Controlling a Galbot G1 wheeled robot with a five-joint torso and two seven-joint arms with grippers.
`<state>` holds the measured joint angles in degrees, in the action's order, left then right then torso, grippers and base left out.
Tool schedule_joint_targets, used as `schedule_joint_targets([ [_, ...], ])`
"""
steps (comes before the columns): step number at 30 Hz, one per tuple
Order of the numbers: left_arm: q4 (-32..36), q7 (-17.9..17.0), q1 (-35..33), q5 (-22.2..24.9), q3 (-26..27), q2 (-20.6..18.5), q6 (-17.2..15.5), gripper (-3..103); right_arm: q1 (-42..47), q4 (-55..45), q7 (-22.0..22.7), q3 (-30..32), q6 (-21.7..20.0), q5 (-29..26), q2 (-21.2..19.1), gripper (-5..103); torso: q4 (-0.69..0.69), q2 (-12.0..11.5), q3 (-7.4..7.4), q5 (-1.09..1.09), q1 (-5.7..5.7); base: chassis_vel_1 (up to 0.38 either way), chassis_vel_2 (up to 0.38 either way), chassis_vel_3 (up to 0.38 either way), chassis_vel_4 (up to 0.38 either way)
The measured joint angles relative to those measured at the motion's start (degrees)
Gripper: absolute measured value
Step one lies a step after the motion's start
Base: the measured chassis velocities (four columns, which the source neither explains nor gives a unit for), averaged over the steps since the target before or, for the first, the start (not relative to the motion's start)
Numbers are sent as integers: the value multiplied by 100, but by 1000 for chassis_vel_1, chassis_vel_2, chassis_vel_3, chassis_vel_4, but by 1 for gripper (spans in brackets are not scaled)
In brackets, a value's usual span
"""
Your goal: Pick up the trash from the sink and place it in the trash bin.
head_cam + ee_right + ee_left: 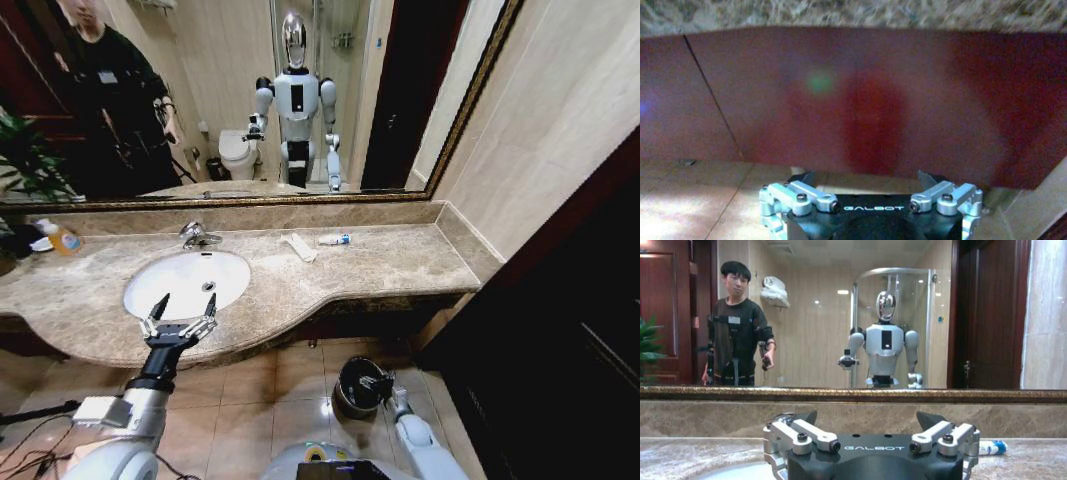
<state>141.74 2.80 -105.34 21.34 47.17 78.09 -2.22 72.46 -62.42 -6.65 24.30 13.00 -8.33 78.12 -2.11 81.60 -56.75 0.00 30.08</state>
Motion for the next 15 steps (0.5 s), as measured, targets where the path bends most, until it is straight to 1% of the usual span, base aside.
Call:
schedule_joint_targets([
  [2, 0, 0, 0, 0, 0, 0, 0, 100, 192, -379, 26, 47, -11, -54, -97, 100, 0, 0, 0, 0, 0, 0, 0, 0, 0],
  [3, 0, 0, 0, 0, 0, 0, 0, 100, 192, -379, 26, 47, -11, -54, -97, 100, 0, 0, 0, 0, 0, 0, 0, 0, 0],
  [5, 0, 0, 0, 0, 0, 0, 0, 100, 451, -898, 28, 118, -110, -182, -192, 100, 0, 0, 0, 0, 0, 0, 0, 0, 0],
  [6, 0, 0, 0, 0, 0, 0, 0, 100, 451, -898, 28, 118, -110, -182, -192, 100, 0, 0, 0, 0, 0, 0, 0, 0, 0],
  [9, 0, 0, 0, 0, 0, 0, 0, 100, 703, -1442, 45, 187, -191, -288, -229, 100, 1, 0, 0, -1, 0, 0, 0, 0, 0],
  [11, 0, 0, 0, 0, 0, 0, 0, 100, 930, -2047, 113, 232, -301, -335, -222, 100, 0, 1, 0, 0, 0, 0, 0, 0, 0],
  [13, 0, 0, 0, 0, 0, 0, 0, 100, 978, -2188, 124, 238, -335, -340, -218, 100, 0, 1, 0, 0, 0, 0, 0, 0, 0],
  [14, 0, 0, 0, 0, 0, 0, 0, 100, 1130, -2687, 161, 242, -503, -351, -212, 100, 0, 1, 0, 0, 0, 0, 0, 0, 0],
  [15, 0, 0, 0, 0, 0, 0, 0, 100, 1130, -2687, 161, 242, -503, -351, -212, 100, 0, 1, 0, 0, 0, 0, 0, 0, 0],
])
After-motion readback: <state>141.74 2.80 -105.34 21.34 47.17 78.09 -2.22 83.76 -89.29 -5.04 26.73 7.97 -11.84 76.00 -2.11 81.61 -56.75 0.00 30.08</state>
